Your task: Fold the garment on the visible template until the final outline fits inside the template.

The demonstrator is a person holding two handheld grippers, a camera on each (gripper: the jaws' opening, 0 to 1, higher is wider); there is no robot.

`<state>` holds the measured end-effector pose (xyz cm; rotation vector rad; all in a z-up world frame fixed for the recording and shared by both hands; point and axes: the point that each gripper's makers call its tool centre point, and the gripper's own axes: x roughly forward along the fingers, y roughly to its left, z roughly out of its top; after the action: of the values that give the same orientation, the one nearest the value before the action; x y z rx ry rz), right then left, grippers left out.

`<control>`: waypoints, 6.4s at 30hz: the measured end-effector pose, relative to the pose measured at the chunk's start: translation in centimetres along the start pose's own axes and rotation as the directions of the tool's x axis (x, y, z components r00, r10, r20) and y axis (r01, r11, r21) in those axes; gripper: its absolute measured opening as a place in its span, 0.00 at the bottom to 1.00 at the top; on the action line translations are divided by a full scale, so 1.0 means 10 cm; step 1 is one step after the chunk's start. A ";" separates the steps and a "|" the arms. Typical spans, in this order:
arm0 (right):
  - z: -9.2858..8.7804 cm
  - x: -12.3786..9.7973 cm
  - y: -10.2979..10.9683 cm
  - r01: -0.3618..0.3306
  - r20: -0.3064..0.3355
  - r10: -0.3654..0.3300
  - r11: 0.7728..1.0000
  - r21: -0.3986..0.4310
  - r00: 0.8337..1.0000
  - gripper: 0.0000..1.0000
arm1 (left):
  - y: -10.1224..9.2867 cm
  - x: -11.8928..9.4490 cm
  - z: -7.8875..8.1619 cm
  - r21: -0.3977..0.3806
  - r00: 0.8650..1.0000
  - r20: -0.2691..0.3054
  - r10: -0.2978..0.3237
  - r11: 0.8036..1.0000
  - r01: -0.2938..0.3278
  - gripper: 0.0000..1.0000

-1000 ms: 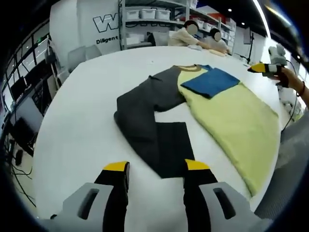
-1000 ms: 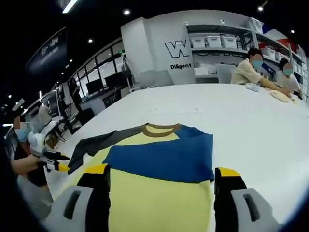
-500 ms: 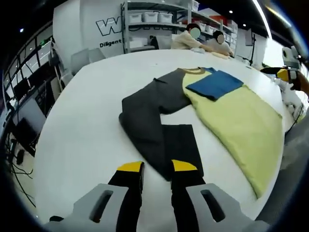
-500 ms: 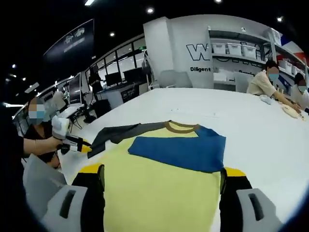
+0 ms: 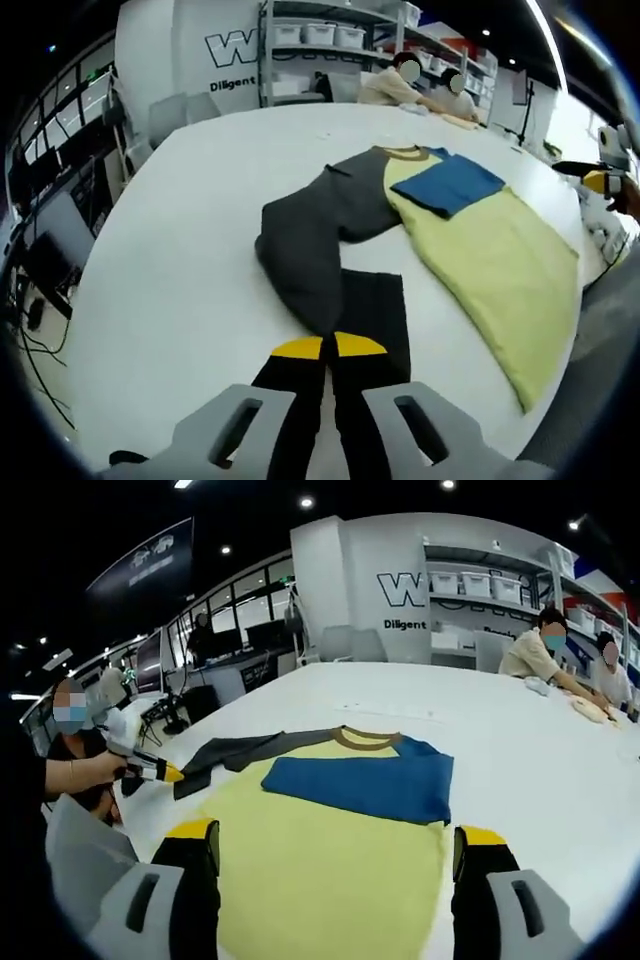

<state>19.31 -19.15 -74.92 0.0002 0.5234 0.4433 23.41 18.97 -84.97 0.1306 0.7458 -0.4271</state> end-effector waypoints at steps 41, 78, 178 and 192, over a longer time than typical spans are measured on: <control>-0.08 0.03 -0.11 0.038 -0.054 -0.040 0.998 -0.044 0.998 0.93 | 1.49 0.25 0.62 0.031 0.954 -0.234 0.188 0.982 -0.186 0.02; -0.01 0.08 0.08 -0.027 -0.039 0.024 0.998 -0.057 0.999 0.99 | 1.64 0.10 0.52 -0.100 0.960 -0.078 0.269 0.956 -0.277 0.99; -0.17 -0.04 0.07 -0.003 -0.069 -0.002 0.997 -0.073 0.998 0.99 | 1.41 -0.31 -0.25 -0.368 0.932 -0.184 0.312 0.857 -0.359 0.30; -0.19 -0.06 0.08 0.003 -0.072 -0.008 0.998 -0.070 0.997 0.99 | 1.37 -0.28 -0.27 -0.382 0.939 -0.168 0.300 0.858 -0.343 0.08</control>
<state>17.64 -18.88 -76.22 -0.0846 0.5791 0.4569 25.65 33.08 -85.54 -0.1163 0.8826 0.0628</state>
